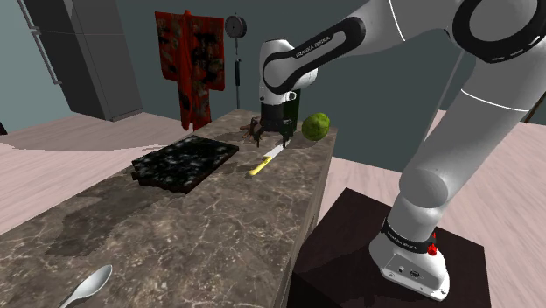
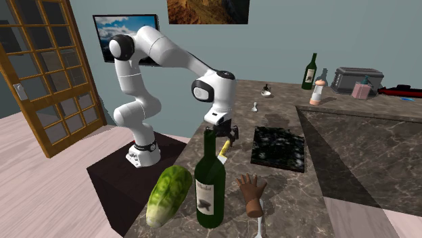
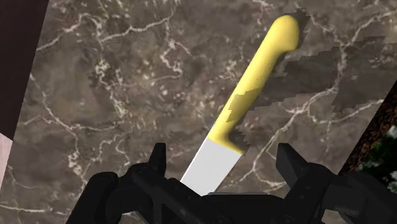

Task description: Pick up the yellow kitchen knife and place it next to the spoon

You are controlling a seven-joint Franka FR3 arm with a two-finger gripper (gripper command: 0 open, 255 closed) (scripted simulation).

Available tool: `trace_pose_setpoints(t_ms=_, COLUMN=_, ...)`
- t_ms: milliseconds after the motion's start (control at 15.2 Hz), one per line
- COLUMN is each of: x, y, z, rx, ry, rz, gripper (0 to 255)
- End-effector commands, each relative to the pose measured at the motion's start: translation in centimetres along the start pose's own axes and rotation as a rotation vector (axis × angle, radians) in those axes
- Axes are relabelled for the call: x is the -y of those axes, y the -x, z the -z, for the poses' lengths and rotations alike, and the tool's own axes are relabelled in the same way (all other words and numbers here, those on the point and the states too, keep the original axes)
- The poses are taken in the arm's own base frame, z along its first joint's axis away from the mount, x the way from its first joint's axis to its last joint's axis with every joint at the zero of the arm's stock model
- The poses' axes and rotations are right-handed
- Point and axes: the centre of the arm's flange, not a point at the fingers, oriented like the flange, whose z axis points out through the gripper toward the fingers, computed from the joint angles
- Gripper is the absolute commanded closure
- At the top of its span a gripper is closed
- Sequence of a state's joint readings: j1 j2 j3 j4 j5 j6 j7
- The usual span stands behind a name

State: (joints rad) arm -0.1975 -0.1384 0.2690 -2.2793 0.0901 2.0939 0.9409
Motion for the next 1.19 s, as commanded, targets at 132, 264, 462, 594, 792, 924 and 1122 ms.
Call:
trace_pose_setpoints(t_ms=132, x=0.3, y=-0.3, z=-2.1, rx=0.000, ry=-0.003, rz=-0.020, gripper=0)
trace_pose_setpoints(t_ms=264, x=0.3, y=-0.3, z=-3.2, rx=0.000, ry=-0.003, rz=-0.020, gripper=0)
trace_pose_setpoints(t_ms=462, x=0.3, y=-0.3, z=-4.0, rx=0.000, ry=-0.003, rz=-0.020, gripper=0)
trace_pose_setpoints(t_ms=594, x=0.3, y=-0.3, z=-4.0, rx=0.000, ry=-0.003, rz=-0.020, gripper=0)
trace_pose_setpoints(t_ms=792, x=0.3, y=-0.3, z=-4.0, rx=0.000, ry=-0.003, rz=-0.020, gripper=0)
trace_pose_setpoints(t_ms=924, x=0.3, y=-0.3, z=-4.0, rx=0.000, ry=-0.003, rz=-0.020, gripper=255)
trace_pose_setpoints(t_ms=1122, x=0.3, y=-0.3, z=-4.0, rx=0.000, ry=-0.003, rz=-0.020, gripper=255)
